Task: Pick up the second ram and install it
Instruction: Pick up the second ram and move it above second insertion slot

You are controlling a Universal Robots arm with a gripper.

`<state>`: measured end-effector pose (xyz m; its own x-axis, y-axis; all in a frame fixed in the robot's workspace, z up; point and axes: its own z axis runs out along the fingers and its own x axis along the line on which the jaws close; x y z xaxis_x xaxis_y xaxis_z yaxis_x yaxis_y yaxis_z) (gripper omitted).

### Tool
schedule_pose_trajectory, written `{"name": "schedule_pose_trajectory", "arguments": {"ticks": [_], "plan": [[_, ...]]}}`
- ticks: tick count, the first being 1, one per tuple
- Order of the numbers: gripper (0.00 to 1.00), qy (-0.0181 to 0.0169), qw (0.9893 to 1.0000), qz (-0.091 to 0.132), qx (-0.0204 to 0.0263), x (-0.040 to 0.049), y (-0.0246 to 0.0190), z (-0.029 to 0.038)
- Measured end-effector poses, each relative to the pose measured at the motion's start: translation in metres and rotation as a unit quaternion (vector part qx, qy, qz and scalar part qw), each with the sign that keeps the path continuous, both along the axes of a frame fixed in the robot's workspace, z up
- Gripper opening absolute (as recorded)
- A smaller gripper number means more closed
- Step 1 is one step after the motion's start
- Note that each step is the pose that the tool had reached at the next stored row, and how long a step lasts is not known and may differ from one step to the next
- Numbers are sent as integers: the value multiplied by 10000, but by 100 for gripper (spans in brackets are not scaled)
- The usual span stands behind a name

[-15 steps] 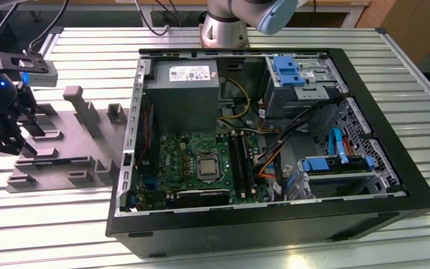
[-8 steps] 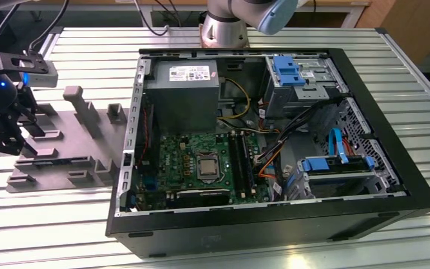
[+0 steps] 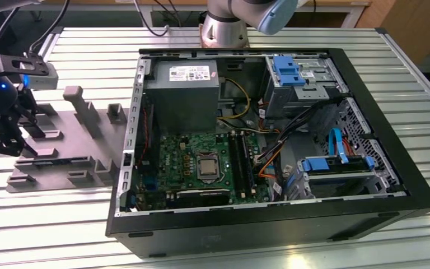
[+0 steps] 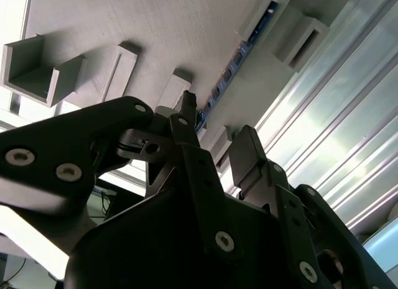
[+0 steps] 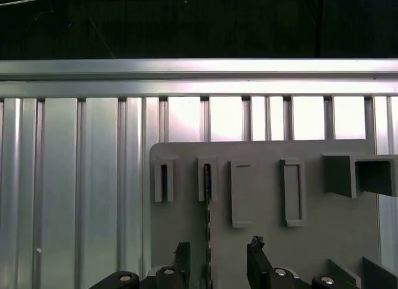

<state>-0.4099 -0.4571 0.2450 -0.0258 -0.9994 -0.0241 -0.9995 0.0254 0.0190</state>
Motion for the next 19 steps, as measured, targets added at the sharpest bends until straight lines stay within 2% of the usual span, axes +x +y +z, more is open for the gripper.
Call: {"name": "schedule_pose_trajectory", "arguments": {"ticks": [19], "plan": [[49, 1, 10000, 0, -1, 0, 0, -84]]}}
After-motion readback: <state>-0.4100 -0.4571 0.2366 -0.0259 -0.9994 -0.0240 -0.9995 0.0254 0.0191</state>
